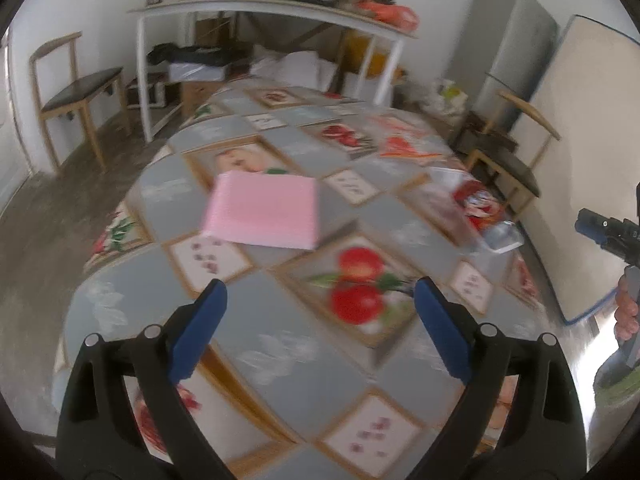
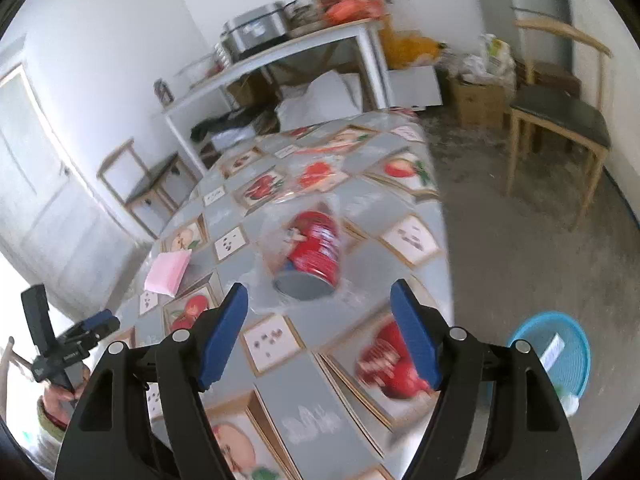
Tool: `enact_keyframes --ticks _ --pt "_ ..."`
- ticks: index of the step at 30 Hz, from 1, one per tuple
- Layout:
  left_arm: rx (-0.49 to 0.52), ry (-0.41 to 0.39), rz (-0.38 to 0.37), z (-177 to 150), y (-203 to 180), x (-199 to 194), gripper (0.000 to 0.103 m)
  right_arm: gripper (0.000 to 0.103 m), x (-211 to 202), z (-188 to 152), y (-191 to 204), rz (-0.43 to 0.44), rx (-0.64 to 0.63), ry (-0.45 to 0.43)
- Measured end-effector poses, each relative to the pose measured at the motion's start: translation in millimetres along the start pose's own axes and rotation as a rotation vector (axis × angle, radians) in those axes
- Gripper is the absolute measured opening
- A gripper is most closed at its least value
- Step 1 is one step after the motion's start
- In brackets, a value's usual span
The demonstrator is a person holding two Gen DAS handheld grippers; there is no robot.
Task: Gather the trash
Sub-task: 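Grasp the pink sponge with the left tool while the right tool grasps the red can, then lift the pink sponge with the left tool while the right tool lifts the red can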
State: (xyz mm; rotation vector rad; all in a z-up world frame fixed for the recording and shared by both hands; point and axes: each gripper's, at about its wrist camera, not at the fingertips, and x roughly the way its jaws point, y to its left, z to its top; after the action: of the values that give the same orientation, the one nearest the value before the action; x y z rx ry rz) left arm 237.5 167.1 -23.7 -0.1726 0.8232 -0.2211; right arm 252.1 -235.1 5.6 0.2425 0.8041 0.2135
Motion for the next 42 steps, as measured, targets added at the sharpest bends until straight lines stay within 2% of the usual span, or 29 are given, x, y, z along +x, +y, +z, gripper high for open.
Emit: enact_keyframes --ticks 7,14,22,28,32,36,39,42 --pt "-0.056 0.028 -0.013 14.3 24.4 17.1 0.091 0.072 77.3 38.2 24.2 -0.057 -0.073 0.18" --pt "-0.101 0.055 -0.038 6.2 31.4 30.2 0.091 0.063 126.1 43.9 26.8 -0.104 -0.095 0.308" --pt "-0.089 0.096 -0.038 22.9 38.8 39.6 0.091 0.062 143.8 45.9 27.1 -0.15 -0.101 0.33" --pt "0.021 0.135 0.042 47.1 26.1 68.9 0.092 0.062 152.4 47.8 23.5 -0.155 -0.094 0.359" --pt "0.059 0.202 0.066 62.0 21.9 99.9 0.092 0.062 155.5 48.9 22.5 -0.155 -0.093 0.372" --pt "0.053 0.222 0.108 73.7 28.7 117.8 0.092 0.062 156.2 49.4 23.2 -0.146 -0.098 0.373" --pt "0.037 0.252 0.103 78.4 33.2 130.3 0.092 0.062 157.6 48.6 23.3 -0.147 -0.102 0.373" --pt "0.046 0.248 0.106 81.5 30.8 134.5 0.093 0.063 158.4 48.3 23.2 -0.142 -0.102 0.37"
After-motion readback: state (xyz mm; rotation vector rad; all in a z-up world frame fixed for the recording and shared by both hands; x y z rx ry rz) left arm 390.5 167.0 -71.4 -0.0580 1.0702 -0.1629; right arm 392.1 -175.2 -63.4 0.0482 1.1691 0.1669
